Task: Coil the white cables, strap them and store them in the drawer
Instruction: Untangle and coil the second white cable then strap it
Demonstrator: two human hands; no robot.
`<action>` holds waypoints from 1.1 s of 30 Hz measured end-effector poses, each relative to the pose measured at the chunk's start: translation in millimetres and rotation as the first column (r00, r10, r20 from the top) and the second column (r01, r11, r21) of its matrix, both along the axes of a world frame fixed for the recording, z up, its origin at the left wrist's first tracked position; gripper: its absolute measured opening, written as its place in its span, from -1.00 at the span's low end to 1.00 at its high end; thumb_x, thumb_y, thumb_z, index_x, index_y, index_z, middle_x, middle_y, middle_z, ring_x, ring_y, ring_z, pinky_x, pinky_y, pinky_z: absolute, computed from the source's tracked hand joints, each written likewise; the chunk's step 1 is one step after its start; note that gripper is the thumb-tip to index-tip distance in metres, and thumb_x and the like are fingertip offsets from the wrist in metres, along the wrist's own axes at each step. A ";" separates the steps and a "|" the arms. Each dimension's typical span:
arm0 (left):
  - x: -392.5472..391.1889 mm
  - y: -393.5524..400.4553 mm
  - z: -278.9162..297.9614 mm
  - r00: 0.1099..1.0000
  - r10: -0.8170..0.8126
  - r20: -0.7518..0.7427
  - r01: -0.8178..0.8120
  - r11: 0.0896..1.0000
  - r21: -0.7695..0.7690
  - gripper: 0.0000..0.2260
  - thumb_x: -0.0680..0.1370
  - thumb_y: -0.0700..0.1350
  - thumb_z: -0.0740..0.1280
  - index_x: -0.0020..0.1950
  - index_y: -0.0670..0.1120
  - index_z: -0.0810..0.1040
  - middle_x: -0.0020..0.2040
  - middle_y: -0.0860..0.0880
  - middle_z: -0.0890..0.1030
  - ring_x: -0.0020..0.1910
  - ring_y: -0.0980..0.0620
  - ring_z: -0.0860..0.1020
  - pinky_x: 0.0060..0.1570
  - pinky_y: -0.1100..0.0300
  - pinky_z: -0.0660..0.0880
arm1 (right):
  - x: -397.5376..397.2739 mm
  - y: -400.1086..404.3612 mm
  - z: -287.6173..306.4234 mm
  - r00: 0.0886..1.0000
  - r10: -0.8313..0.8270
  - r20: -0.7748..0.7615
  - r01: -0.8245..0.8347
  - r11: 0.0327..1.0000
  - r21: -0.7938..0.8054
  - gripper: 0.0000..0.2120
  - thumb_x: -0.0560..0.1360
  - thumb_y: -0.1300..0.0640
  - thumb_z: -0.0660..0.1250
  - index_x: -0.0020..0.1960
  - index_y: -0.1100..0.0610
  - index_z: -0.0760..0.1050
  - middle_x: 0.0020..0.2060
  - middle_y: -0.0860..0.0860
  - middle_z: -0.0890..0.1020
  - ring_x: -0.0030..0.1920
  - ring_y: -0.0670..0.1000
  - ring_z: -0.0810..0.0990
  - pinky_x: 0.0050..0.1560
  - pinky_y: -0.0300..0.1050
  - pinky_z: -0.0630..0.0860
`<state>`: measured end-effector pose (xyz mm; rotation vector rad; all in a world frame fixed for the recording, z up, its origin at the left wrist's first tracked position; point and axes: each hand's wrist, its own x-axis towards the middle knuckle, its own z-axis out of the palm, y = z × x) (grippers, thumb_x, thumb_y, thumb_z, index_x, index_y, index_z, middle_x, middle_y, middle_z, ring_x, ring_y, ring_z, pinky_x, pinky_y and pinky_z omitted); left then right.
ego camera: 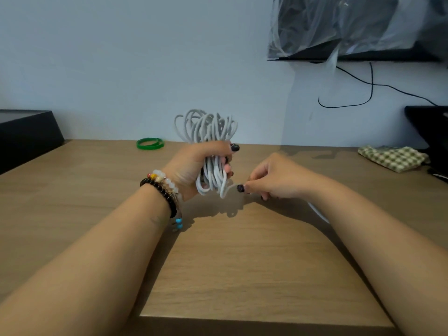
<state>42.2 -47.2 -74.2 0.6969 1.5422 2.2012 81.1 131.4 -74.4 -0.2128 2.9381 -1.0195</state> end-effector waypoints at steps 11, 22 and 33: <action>-6.0 6.4 -7.8 0.874 0.439 -0.209 -0.481 0.842 -0.245 -0.92 0.38 -0.30 0.48 -0.29 -0.20 0.61 -0.35 -0.15 0.64 -0.32 -0.08 0.62 -0.16 0.02 0.62 | -3.6 -2.7 4.0 0.983 -0.117 -0.145 0.067 0.948 -0.312 -0.81 0.52 0.25 0.29 -0.12 0.29 0.66 -0.57 -0.15 0.51 -0.48 -0.20 0.43 -0.38 -0.34 0.30; 2.3 11.0 -8.5 0.981 0.195 0.003 -0.191 0.965 -0.182 -0.84 0.51 -0.37 0.29 0.06 -0.38 0.54 -0.09 -0.30 0.67 -0.17 -0.15 0.69 -0.21 0.12 0.63 | -7.0 0.4 7.0 0.983 -0.079 -0.167 -0.007 0.887 -0.462 -0.77 0.52 0.28 0.31 -0.24 0.11 0.66 -0.56 -0.08 0.45 -0.54 -0.16 0.33 -0.49 -0.36 0.24; -2.4 9.1 -9.8 0.904 0.426 -0.042 -0.426 0.885 -0.189 -0.88 0.40 -0.33 0.40 -0.34 -0.22 0.55 -0.45 -0.10 0.56 -0.41 -0.09 0.54 -0.04 -0.08 0.56 | -8.8 13.7 8.9 0.966 -0.098 -0.240 0.023 0.955 -0.296 -0.79 0.53 0.16 0.32 -0.22 0.06 0.67 -0.54 -0.09 0.50 -0.52 -0.12 0.33 -0.40 -0.26 0.31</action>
